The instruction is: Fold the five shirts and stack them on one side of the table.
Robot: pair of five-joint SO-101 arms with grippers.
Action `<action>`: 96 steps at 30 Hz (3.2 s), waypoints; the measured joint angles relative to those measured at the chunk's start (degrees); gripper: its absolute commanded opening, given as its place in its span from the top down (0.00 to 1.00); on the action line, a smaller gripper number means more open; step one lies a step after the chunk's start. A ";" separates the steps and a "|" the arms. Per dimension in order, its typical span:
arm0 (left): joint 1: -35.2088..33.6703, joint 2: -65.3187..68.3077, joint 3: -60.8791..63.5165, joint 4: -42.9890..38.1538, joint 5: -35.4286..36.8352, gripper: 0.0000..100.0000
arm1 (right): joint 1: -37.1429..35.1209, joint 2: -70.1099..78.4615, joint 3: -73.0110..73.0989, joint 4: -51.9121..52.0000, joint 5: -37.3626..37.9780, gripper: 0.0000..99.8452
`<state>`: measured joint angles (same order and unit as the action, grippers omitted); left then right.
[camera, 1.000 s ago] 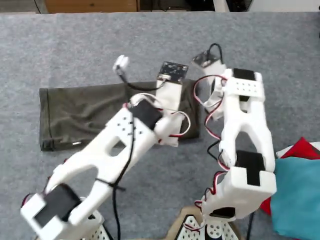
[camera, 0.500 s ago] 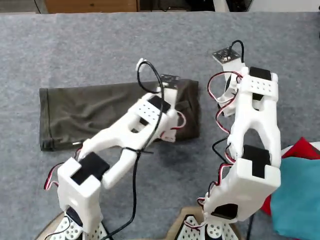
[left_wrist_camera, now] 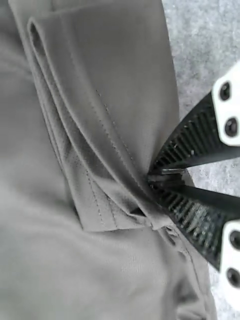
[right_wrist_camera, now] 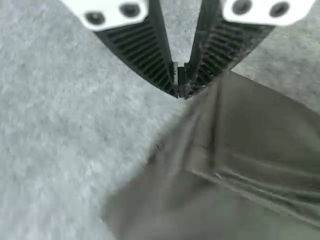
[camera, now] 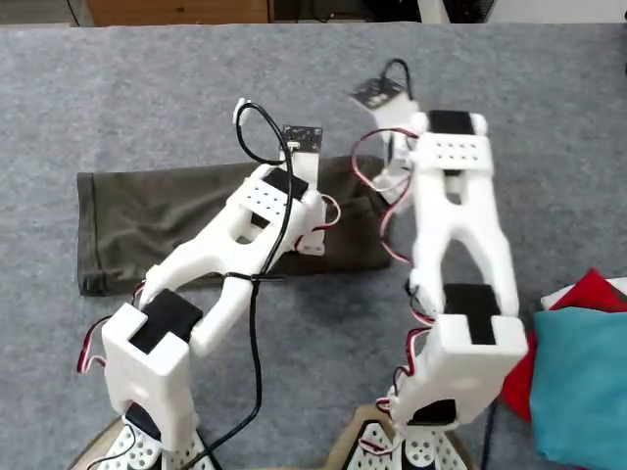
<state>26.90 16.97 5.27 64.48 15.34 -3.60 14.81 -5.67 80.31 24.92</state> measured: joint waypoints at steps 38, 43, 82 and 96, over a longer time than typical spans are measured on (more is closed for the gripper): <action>-5.71 4.13 0.70 -4.13 0.00 0.98 | 2.37 17.41 0.70 -7.21 -0.18 0.99; -7.03 4.13 1.41 -4.22 -1.14 0.98 | 2.64 17.41 0.70 -7.12 -0.26 0.99; -59.96 7.82 -29.45 26.81 -35.87 0.79 | 6.33 -12.04 0.79 5.98 2.81 0.99; -63.65 23.74 -38.68 25.93 -39.30 0.77 | 6.59 -12.04 0.79 6.15 2.81 0.99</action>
<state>-36.75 40.70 -33.41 90.42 -23.96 2.99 2.77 -4.88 86.46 27.74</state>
